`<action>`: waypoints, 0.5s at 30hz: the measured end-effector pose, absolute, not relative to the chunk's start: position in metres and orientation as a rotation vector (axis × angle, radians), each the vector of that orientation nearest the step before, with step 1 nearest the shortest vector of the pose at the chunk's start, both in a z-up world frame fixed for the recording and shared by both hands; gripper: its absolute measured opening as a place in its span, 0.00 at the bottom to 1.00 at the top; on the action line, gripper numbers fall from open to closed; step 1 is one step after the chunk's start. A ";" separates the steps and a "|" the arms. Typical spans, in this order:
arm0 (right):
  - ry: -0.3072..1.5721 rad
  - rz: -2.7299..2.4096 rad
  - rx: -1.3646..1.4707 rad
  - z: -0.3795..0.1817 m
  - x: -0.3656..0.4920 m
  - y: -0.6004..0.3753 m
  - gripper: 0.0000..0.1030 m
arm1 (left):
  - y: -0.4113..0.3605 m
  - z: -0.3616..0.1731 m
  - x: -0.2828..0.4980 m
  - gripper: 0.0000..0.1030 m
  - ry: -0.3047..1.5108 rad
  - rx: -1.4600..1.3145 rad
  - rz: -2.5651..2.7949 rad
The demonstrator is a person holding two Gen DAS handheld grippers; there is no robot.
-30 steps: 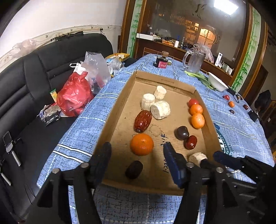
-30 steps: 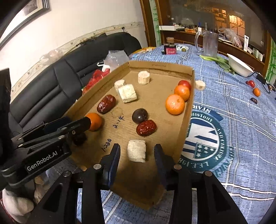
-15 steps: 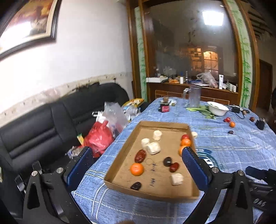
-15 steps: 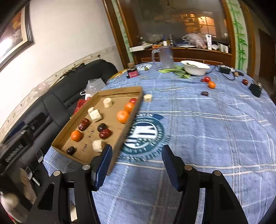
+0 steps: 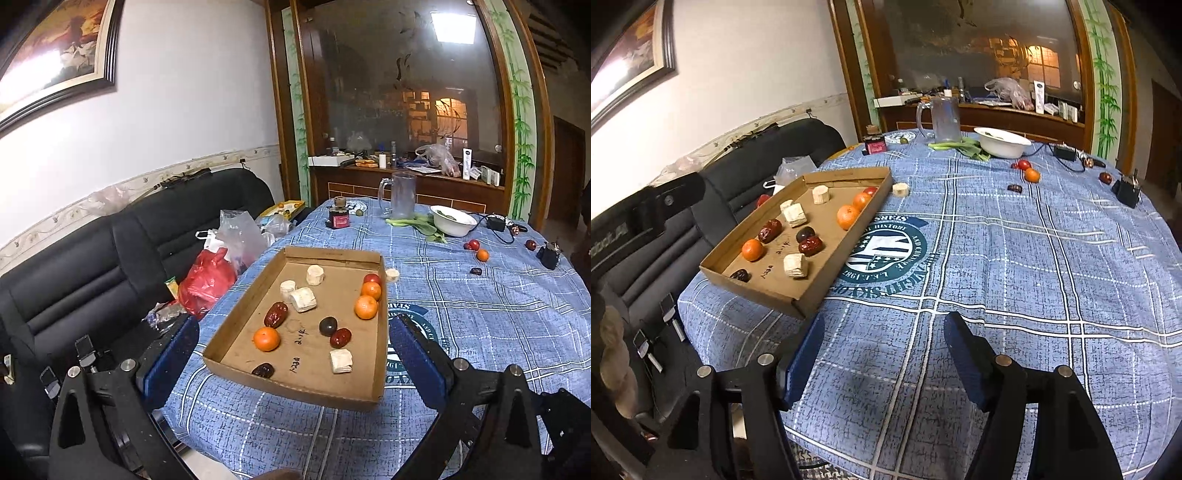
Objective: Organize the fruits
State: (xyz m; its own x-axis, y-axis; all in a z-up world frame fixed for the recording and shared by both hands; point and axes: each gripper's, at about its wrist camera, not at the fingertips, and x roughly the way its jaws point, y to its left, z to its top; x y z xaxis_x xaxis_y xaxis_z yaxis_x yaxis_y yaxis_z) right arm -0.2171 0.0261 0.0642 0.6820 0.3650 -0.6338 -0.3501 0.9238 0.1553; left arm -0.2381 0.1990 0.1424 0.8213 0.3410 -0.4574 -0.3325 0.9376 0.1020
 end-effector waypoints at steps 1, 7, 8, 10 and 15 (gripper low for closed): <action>0.705 0.396 0.014 0.066 -0.219 0.027 0.71 | 0.199 0.143 -0.239 1.00 0.489 0.016 0.357; 0.690 0.380 0.008 0.071 -0.219 0.031 0.74 | 0.202 0.139 -0.240 1.00 0.497 0.021 0.355; 0.691 0.379 0.007 0.071 -0.218 0.031 0.74 | 0.204 0.138 -0.240 1.00 0.502 0.017 0.357; 0.695 0.376 0.003 0.072 -0.216 0.033 0.74 | 0.207 0.137 -0.238 1.00 0.508 0.013 0.362; 0.676 0.365 0.000 0.085 -0.210 0.035 0.74 | 0.213 0.132 -0.236 1.00 0.526 0.002 0.368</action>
State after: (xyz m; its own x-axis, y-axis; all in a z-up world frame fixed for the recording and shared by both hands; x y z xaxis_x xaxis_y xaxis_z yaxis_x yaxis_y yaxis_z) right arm -0.2100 0.0354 0.0852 0.7192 0.3301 -0.6114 -0.3302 0.9366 0.1172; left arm -0.2361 0.2130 0.1316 0.8009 0.3443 -0.4899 -0.3430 0.9344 0.0959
